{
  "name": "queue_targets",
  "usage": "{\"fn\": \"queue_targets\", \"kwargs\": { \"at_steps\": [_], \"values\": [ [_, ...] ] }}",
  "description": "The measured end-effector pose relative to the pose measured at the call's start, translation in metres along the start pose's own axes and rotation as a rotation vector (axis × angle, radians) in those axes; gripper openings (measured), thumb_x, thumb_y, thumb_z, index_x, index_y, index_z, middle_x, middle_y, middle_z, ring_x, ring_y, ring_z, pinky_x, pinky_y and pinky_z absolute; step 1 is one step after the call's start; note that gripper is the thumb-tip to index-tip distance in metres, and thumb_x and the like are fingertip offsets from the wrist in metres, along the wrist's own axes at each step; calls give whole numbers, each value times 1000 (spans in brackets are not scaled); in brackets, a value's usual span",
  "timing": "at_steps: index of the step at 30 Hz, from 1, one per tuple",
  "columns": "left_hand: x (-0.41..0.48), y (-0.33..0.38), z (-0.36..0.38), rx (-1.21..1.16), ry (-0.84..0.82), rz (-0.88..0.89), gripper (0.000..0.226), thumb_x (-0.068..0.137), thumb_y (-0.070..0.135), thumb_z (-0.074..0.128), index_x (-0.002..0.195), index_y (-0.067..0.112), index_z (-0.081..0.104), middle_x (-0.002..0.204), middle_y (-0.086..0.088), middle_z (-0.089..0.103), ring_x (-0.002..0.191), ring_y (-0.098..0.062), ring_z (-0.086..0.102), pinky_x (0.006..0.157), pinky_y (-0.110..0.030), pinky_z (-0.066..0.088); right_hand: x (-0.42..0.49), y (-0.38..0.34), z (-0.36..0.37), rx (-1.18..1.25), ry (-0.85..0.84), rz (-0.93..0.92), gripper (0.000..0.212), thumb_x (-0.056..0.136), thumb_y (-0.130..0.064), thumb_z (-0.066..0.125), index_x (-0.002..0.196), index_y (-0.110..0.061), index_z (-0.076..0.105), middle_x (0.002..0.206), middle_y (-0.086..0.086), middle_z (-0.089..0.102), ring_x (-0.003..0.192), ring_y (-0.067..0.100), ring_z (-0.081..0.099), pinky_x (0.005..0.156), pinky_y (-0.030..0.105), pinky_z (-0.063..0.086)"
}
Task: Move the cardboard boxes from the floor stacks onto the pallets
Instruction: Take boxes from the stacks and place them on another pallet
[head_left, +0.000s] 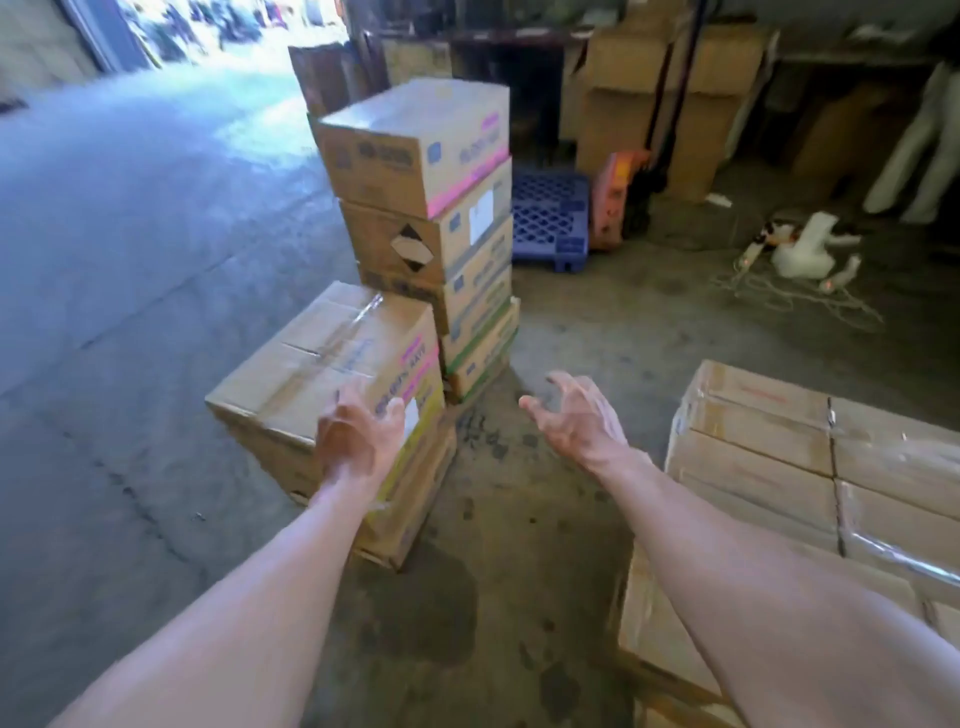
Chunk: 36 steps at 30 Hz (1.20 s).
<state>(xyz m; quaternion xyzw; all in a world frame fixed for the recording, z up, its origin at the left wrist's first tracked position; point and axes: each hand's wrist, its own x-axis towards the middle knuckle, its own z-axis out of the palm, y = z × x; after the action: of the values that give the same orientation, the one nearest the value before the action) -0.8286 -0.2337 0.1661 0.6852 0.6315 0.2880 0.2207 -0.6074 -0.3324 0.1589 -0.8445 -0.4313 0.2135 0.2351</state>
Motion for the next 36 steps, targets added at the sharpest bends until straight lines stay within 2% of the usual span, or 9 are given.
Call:
{"fn": "queue_targets", "kwargs": {
  "at_steps": [5, 11, 15, 19, 23, 27, 31, 34, 36],
  "values": [
    [76, -27, -82, -61, 176, -53, 50, 88, 27, 70, 130, 2, 59, 128, -25, 60, 118, -41, 56, 97, -40, 42, 37, -126, 16, -14, -18, -225, 67, 96, -55, 54, 150, -18, 42, 148, 12, 46, 137, 29, 44, 113, 39, 34],
    [120, -66, -93, -119, 239, -151, 63, 88, 28, 72, 139, -2, 52, 138, -26, 55, 126, -40, 52, 104, -40, 40, 80, -181, 34, -79, -53, -289, 66, 98, -53, 52, 153, -18, 38, 151, 10, 42, 137, 29, 44, 114, 40, 34],
    [144, -86, -62, -113, 231, -226, 62, 86, 26, 74, 137, -2, 54, 133, -27, 58, 121, -41, 55, 100, -41, 43, 135, -183, 52, -88, -89, -257, 68, 97, -55, 53, 153, -21, 37, 153, 8, 41, 140, 28, 41, 116, 43, 33],
    [172, -108, -17, -119, 228, -357, 66, 86, 30, 74, 140, -1, 52, 138, -25, 55, 124, -40, 54, 101, -40, 44, 207, -175, 77, -109, -162, -242, 66, 97, -54, 54, 152, -20, 38, 153, 8, 41, 140, 30, 40, 116, 49, 35],
    [202, -126, 40, -78, 300, -550, 69, 87, 36, 73, 143, 4, 49, 143, -18, 52, 124, -36, 55, 99, -45, 47, 311, -162, 111, -151, -274, -291, 57, 98, -51, 53, 145, -21, 43, 146, 11, 50, 131, 35, 50, 108, 53, 42],
    [219, -136, 107, -78, 340, -858, 91, 82, 42, 77, 152, 6, 32, 153, -18, 39, 138, -35, 42, 108, -47, 40, 421, -152, 153, -267, -387, -315, 67, 96, -53, 55, 151, -18, 37, 150, 14, 46, 134, 35, 47, 107, 49, 41],
    [218, -145, 161, -144, 326, -1090, 111, 72, 49, 83, 155, 9, 23, 155, -17, 37, 140, -35, 39, 112, -50, 38, 497, -138, 183, -317, -492, -293, 82, 90, -57, 61, 154, -17, 30, 154, 15, 38, 136, 38, 43, 108, 49, 39],
    [217, -142, 176, -135, 369, -1192, 112, 72, 47, 85, 157, 11, 21, 159, -13, 33, 143, -33, 35, 115, -48, 34, 540, -130, 203, -292, -564, -238, 106, 73, -73, 67, 154, -18, 28, 154, 15, 38, 136, 39, 41, 110, 54, 39],
    [221, -146, 176, -158, 420, -1233, 110, 74, 41, 86, 158, 13, 22, 159, -11, 33, 143, -31, 36, 115, -47, 34, 557, -126, 212, -276, -620, -225, 110, 65, -76, 70, 153, -21, 31, 152, 12, 43, 136, 38, 43, 109, 54, 40]
  ]
}}
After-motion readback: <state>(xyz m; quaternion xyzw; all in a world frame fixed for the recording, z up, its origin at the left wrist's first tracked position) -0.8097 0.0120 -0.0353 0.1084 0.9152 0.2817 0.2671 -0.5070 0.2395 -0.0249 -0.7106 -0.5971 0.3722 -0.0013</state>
